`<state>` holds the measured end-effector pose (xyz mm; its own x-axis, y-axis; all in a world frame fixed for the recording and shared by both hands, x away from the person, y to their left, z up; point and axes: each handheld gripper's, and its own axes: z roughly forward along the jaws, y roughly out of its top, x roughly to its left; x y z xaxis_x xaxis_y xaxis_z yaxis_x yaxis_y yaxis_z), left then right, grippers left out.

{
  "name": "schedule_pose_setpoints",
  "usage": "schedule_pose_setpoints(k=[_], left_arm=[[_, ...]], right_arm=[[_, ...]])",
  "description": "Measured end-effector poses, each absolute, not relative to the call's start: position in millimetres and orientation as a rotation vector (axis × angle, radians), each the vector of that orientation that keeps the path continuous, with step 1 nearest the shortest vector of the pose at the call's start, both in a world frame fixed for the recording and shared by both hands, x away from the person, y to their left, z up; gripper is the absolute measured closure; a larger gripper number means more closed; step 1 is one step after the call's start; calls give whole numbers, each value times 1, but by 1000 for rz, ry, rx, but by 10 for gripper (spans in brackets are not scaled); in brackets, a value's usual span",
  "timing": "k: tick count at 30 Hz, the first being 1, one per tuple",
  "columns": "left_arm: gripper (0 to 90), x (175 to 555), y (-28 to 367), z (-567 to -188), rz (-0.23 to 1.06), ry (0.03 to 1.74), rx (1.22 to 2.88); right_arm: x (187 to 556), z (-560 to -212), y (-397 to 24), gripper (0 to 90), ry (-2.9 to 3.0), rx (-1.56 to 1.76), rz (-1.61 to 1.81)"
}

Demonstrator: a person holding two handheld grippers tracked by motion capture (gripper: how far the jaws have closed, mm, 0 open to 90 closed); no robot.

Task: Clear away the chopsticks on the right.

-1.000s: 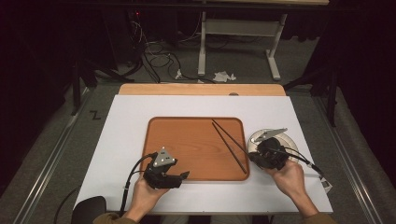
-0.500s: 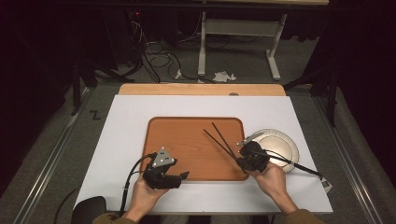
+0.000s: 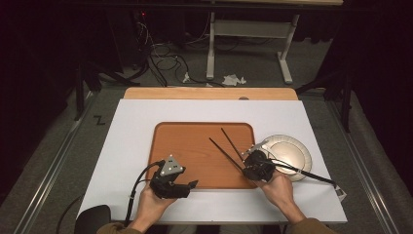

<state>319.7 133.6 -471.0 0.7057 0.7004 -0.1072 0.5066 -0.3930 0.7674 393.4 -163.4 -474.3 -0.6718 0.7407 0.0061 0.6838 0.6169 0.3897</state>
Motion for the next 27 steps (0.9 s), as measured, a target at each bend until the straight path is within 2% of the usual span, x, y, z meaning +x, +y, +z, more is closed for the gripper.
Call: schedule_pose_setpoints(k=[4, 8, 23, 27], left_arm=[[352, 319, 133, -471, 294, 917, 2077], [353, 319, 131, -472, 291, 912, 2088], [352, 318, 132, -472, 295, 914, 2084], [352, 318, 132, -472, 295, 915, 2083]], right_arm=[[394, -476, -162, 809, 2700, 1179, 557], [392, -479, -161, 853, 2700, 1165, 538], [399, -481, -165, 859, 2598, 1205, 479], [399, -481, -166, 821, 2600, 1195, 484]])
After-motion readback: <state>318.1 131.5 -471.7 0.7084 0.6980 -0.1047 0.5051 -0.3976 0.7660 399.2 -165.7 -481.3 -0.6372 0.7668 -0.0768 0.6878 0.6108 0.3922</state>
